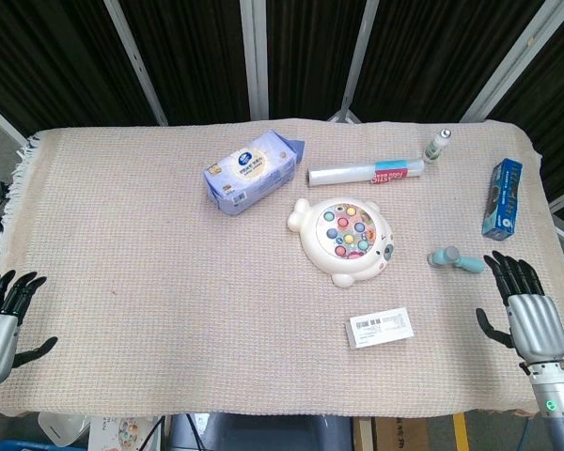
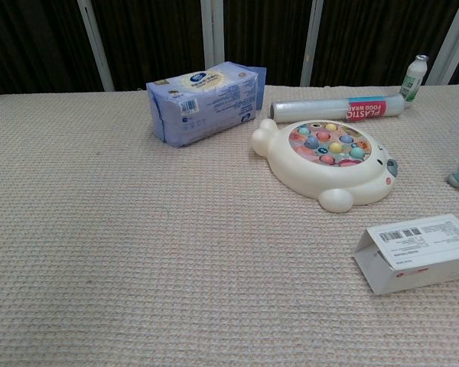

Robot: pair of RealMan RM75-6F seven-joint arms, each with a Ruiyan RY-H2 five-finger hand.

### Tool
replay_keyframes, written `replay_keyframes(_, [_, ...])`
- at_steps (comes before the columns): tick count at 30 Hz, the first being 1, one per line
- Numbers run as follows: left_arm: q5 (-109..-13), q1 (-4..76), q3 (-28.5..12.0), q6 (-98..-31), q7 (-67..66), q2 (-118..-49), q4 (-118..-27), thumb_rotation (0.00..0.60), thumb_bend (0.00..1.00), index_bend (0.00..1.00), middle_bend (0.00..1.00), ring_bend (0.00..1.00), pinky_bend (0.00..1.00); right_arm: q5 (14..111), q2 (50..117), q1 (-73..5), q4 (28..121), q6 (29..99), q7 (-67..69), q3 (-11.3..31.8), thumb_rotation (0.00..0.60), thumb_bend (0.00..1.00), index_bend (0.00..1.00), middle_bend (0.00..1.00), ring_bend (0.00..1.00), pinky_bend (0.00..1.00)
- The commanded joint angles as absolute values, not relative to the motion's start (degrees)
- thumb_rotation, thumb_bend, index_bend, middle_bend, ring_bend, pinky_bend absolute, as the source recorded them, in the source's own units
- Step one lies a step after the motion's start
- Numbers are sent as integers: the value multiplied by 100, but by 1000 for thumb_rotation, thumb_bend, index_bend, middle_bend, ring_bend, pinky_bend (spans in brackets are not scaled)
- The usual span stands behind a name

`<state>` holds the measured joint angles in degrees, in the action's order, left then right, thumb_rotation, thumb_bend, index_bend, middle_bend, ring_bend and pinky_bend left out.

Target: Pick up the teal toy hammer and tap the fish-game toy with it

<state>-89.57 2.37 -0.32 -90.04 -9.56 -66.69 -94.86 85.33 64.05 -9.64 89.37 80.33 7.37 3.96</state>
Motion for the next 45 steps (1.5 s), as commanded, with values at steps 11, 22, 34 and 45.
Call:
replay_keyframes(11, [-8950,320,-96,-8897,-1108,-6547,-9687,600,103,164,102,0,0,7397,6251,-2231,8006,5529,1391,883,600,428,70,105,0,25])
replay_keyframes(22, [-8964,371,-83,-8786,-1245,-6476,-9854,600,103,164,102,0,0,6984,6848,-2911,6713,4014,1626,856,600,430,141,157,1,45])
replay_keyframes(34, [-8926,397,-87,-8714,-1354,-6450,-9968,600,103,165,102,0,0,7019,7414,-3233,5972,3427,1735,763,600,429,200,206,38,69])
replay_keyframes(45, [-8868,444,-103,-8618,-1347,-6476,-9938,600,103,164,102,0,0,7007,7632,-3300,5674,3318,1758,741,600,459,272,286,96,96])
